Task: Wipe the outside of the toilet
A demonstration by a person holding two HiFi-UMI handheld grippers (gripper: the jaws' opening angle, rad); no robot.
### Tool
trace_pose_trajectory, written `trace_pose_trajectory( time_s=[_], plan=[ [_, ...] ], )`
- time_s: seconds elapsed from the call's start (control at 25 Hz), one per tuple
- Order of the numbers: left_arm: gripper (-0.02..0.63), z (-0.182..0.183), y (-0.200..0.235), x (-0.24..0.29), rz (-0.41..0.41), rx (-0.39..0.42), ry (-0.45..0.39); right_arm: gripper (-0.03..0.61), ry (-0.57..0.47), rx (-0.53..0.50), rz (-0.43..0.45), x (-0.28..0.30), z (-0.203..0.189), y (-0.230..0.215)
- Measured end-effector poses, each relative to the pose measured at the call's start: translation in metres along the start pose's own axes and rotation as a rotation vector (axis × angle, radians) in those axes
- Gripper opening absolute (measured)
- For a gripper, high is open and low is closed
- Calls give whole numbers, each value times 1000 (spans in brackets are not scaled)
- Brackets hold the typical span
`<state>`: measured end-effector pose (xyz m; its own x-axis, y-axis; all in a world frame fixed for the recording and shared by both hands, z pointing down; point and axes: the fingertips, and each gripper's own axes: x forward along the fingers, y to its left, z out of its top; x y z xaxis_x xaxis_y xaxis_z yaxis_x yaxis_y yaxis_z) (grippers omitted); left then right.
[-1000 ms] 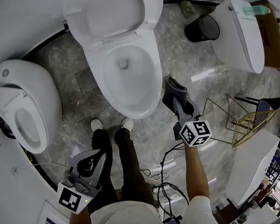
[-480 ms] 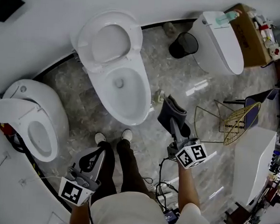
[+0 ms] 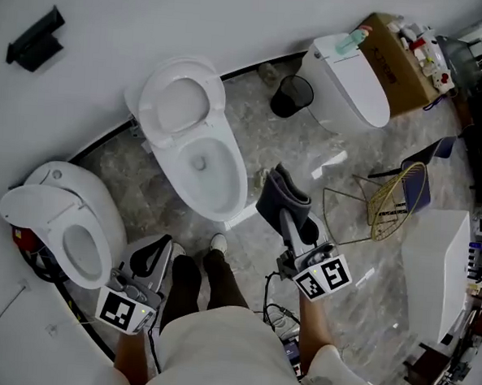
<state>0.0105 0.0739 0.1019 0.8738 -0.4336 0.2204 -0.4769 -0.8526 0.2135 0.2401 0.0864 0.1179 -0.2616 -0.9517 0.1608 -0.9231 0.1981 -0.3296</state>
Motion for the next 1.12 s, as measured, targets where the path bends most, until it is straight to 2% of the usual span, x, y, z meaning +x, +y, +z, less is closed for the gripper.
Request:
trace_pose_trajectory(
  time_s=[0.2, 0.44, 0.72, 0.84, 1.12],
  plan=[
    [-2, 34, -7, -17, -4, 42, -31, 60, -78, -53, 34, -21, 48, 41],
    [-2, 56, -4, -38, 3, 84, -45, 60, -172, -102, 53, -41, 95, 81],
    [-2, 83, -2, -66, 56, 99, -87, 60, -256, -184, 129, -54, 159, 131],
    [-2, 97, -2, -77, 76, 133, -120, 60, -307, -215, 158, -62, 185, 148],
    [-2, 93, -10, -87, 96, 129, -132, 60, -339, -238, 182, -86, 190, 163]
  ],
)
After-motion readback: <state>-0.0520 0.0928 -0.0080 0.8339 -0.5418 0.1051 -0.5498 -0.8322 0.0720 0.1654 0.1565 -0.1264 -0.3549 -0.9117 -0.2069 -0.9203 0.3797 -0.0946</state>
